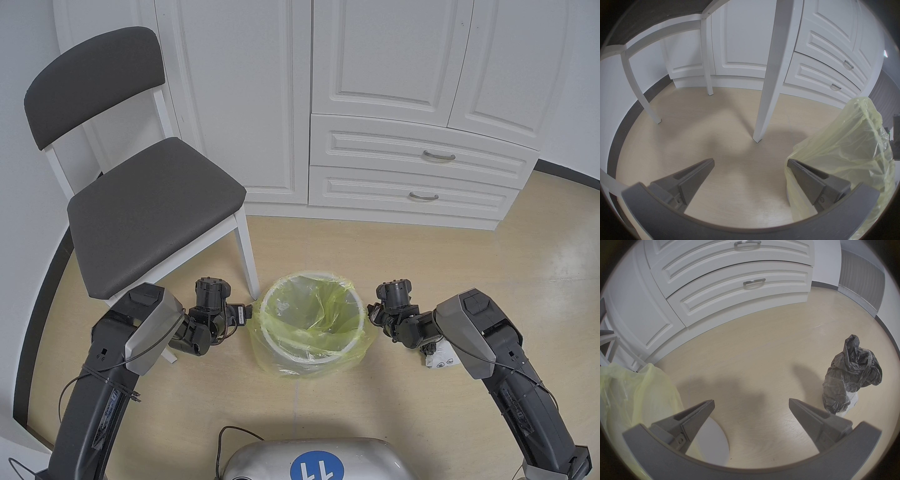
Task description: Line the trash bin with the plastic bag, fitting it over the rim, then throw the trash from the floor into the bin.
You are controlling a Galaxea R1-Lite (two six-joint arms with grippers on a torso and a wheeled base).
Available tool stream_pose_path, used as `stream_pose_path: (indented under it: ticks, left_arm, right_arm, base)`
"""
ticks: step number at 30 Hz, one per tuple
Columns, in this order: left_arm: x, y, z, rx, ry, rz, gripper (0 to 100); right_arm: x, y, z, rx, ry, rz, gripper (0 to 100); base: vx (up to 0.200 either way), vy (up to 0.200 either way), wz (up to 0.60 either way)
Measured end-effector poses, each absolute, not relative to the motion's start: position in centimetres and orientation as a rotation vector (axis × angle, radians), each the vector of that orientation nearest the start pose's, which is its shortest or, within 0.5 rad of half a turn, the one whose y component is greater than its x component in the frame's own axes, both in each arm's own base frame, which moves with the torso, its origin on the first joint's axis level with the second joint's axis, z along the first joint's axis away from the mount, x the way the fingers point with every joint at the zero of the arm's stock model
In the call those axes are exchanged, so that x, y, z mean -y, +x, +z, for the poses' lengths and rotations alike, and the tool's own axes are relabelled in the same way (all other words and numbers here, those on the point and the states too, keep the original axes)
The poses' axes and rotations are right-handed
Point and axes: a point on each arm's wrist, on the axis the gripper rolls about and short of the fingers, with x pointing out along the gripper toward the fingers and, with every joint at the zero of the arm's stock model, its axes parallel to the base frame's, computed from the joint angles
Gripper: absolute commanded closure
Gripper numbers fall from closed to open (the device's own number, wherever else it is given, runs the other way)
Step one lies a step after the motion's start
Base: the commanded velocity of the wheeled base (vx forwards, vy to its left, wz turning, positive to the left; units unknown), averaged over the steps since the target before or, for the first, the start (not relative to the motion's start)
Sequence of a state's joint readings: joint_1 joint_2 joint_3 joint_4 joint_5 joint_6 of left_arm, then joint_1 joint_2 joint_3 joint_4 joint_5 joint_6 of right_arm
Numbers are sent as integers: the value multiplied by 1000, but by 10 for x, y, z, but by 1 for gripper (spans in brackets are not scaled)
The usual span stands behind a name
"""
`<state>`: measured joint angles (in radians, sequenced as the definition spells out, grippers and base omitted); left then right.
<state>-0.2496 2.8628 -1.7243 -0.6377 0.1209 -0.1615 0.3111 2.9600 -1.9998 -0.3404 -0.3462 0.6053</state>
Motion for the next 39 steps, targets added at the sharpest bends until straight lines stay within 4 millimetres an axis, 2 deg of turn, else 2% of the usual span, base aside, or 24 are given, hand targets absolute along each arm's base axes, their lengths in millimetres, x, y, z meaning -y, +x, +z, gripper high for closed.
stream_pose_path:
  ticks: [4,10,14,22,25,29,33,39]
  left_arm:
    - [124,505,-93,-497,-66,-78,0]
    - [119,503,-78,-485,-80,-74,0]
    - [116,495,-61,-487,-86,-96,0]
    - [116,469,-10,-477,-94,-168,0]
    - [130,457,3,-474,-81,-206,0]
    - [160,438,7,-476,-45,-278,0]
    - [179,425,3,-490,-9,-319,0]
    - [195,425,-13,-504,26,-285,0]
  right_arm:
    - [-158,516,-103,-542,390,-226,0]
    - [-157,518,-90,-508,408,-253,0]
    - [-156,516,-78,-504,411,-257,0]
    - [-152,506,-64,-520,402,-255,0]
    - [-152,505,-60,-519,401,-252,0]
    - [-155,502,-59,-525,392,-246,0]
    - [-156,497,-63,-549,366,-244,0]
    - [-158,493,-65,-563,348,-238,0]
  base:
    - [0,0,0]
    - [0,0,0]
    - [0,0,0]
    - [0,0,0]
    - [0,0,0]
    - [0,0,0]
    - [0,0,0]
    - [0,0,0]
